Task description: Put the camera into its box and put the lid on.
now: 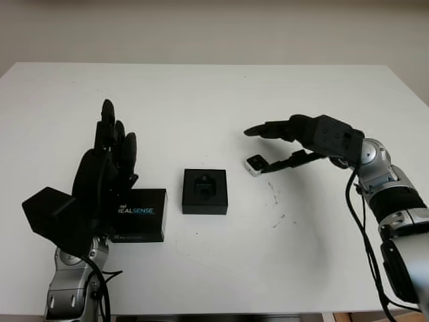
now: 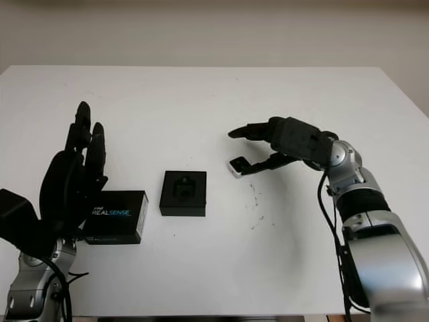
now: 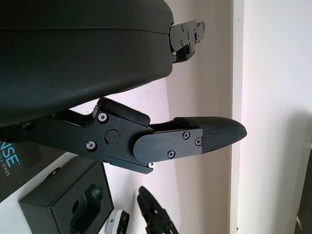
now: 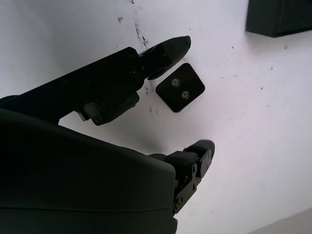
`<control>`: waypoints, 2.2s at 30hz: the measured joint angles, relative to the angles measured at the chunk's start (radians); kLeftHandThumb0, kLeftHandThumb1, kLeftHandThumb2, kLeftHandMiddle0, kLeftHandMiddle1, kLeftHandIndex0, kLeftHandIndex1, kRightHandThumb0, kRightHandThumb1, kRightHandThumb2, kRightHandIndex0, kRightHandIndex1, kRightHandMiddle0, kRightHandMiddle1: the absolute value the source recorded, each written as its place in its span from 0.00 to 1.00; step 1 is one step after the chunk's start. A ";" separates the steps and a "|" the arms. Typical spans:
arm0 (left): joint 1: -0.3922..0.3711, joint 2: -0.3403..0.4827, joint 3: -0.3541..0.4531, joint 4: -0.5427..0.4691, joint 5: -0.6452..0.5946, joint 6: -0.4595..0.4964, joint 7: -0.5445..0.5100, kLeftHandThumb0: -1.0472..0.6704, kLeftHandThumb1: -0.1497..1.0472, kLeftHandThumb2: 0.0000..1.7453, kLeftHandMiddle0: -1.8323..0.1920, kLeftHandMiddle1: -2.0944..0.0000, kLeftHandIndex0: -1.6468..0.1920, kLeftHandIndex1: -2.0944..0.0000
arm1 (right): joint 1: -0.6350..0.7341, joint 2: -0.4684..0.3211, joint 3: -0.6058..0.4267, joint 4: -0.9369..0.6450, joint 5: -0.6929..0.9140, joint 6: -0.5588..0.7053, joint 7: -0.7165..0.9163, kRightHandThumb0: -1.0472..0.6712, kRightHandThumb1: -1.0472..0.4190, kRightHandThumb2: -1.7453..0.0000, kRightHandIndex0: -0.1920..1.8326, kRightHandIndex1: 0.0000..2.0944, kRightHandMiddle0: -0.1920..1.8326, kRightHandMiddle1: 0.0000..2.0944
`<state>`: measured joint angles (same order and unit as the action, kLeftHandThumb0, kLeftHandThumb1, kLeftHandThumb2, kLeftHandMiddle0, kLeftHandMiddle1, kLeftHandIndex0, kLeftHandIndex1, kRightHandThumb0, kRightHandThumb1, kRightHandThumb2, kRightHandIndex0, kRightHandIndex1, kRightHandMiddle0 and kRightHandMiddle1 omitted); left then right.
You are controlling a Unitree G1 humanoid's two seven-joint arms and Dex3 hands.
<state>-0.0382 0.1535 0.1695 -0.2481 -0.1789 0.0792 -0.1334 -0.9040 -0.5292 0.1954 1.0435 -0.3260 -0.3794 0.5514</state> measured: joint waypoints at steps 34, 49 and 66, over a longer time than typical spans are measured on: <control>0.010 -0.001 0.004 0.011 0.002 -0.004 0.000 0.19 1.00 0.31 1.00 1.00 1.00 1.00 | -0.031 -0.032 0.146 0.043 -0.238 -0.196 -0.407 0.40 0.16 0.97 0.29 0.11 0.35 0.14; 0.011 -0.001 0.003 0.013 0.003 -0.008 0.007 0.18 1.00 0.29 1.00 1.00 1.00 1.00 | -0.032 -0.032 0.086 0.052 -0.119 -0.196 -0.286 0.41 0.18 0.97 0.26 0.07 0.29 0.08; 0.015 -0.001 -0.003 0.015 0.014 -0.008 0.006 0.18 1.00 0.30 1.00 1.00 1.00 1.00 | -0.032 -0.032 0.038 0.045 -0.053 -0.162 -0.254 0.42 0.19 0.97 0.25 0.05 0.31 0.05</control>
<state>-0.0235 0.1527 0.1661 -0.2327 -0.1650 0.0710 -0.1275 -0.9360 -0.5612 0.2338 1.0888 -0.3793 -0.5419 0.2978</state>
